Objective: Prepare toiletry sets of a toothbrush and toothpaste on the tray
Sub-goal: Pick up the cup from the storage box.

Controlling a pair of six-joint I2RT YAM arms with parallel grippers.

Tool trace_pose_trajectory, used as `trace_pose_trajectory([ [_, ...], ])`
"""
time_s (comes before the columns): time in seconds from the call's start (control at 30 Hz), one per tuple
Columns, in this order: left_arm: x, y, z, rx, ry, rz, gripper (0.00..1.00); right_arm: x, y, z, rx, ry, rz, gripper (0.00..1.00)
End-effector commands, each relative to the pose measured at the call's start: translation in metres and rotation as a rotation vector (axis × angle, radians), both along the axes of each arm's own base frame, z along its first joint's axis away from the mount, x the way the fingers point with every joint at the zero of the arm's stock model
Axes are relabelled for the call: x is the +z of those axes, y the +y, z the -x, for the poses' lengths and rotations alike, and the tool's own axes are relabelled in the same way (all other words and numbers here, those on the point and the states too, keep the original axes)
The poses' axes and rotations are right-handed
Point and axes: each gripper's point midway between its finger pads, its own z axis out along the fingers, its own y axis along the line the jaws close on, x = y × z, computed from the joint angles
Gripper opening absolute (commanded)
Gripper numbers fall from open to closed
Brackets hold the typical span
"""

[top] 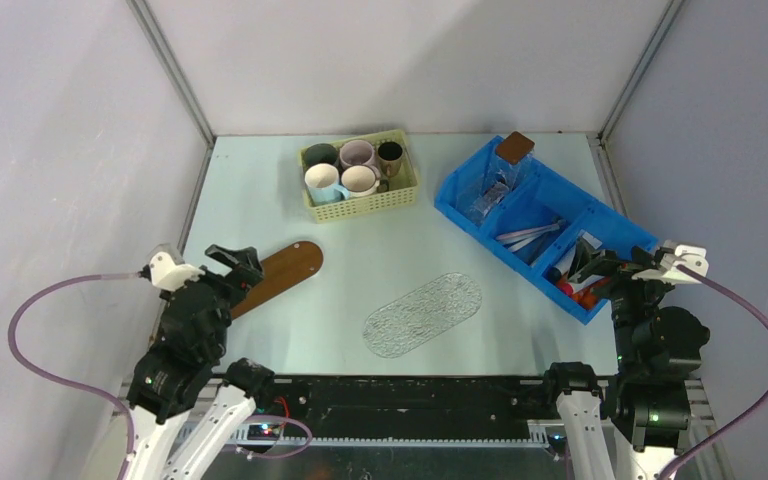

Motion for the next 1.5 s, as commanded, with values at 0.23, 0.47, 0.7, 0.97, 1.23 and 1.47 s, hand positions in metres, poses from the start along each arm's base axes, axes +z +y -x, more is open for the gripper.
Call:
trace_pose_trajectory([
  [0.23,0.009,-0.025,-0.026,-0.068,0.102,-0.008,1.0,0.017,0.003,-0.001,0.02,-0.024,0.024,1.0],
  [0.47,0.003,-0.044,-0.057,-0.078,0.18,-0.001,1.0,0.01,0.007,-0.007,0.044,0.012,0.016,0.99],
  [0.7,0.0,-0.064,-0.1,-0.075,0.245,-0.009,1.0,-0.002,0.001,-0.009,0.005,0.048,0.009,0.99],
  [0.97,-0.013,-0.088,-0.159,-0.051,0.33,0.0,1.0,-0.024,-0.006,-0.006,-0.023,0.084,0.058,0.99],
  [1.23,-0.037,-0.096,-0.22,-0.014,0.406,0.034,0.83,-0.036,-0.003,-0.01,-0.003,0.101,0.104,0.99],
  [1.47,-0.071,-0.095,-0.262,0.026,0.482,0.022,0.74,-0.059,-0.005,-0.016,-0.01,0.148,0.114,0.99],
])
